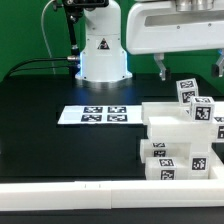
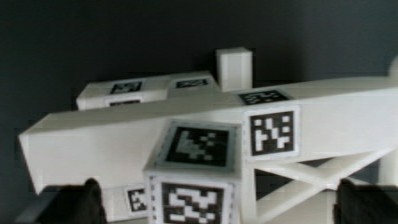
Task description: Assemble chair
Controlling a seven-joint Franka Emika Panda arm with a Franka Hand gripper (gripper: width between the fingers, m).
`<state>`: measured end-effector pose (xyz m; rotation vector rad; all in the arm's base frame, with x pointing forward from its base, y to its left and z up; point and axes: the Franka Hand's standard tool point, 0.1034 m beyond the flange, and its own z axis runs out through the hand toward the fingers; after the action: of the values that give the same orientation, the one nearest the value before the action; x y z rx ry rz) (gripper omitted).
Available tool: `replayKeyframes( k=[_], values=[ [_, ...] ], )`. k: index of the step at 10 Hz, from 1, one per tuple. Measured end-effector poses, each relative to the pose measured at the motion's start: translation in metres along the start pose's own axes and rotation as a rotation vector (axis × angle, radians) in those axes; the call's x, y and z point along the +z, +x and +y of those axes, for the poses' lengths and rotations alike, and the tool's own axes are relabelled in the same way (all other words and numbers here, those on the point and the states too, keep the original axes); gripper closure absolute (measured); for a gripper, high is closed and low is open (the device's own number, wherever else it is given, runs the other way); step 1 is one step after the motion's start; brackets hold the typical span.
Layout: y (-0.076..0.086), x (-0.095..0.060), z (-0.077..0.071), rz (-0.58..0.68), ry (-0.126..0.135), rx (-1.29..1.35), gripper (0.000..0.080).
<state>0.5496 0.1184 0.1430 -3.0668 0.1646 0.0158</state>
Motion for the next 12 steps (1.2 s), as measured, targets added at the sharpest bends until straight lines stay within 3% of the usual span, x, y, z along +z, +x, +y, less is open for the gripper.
replayKeyframes(
  k=[4, 7, 9, 10, 11, 12],
  values=[
    [0.013, 0.009, 0.008, 0.037, 0.001, 0.016, 0.0151],
    [0.008, 0.021, 0.001, 0.034, -0.006, 0.050, 0.0151],
    [0.009, 0.021, 0.002, 0.035, -0.006, 0.081, 0.0394],
    [0.009, 0.021, 0.002, 0.035, -0.004, 0.108, 0.0394],
    [0.009, 0.021, 0.002, 0.035, -0.003, 0.165, 0.0518],
    [0.009, 0.021, 0.002, 0.035, -0.003, 0.214, 0.0518]
  ],
)
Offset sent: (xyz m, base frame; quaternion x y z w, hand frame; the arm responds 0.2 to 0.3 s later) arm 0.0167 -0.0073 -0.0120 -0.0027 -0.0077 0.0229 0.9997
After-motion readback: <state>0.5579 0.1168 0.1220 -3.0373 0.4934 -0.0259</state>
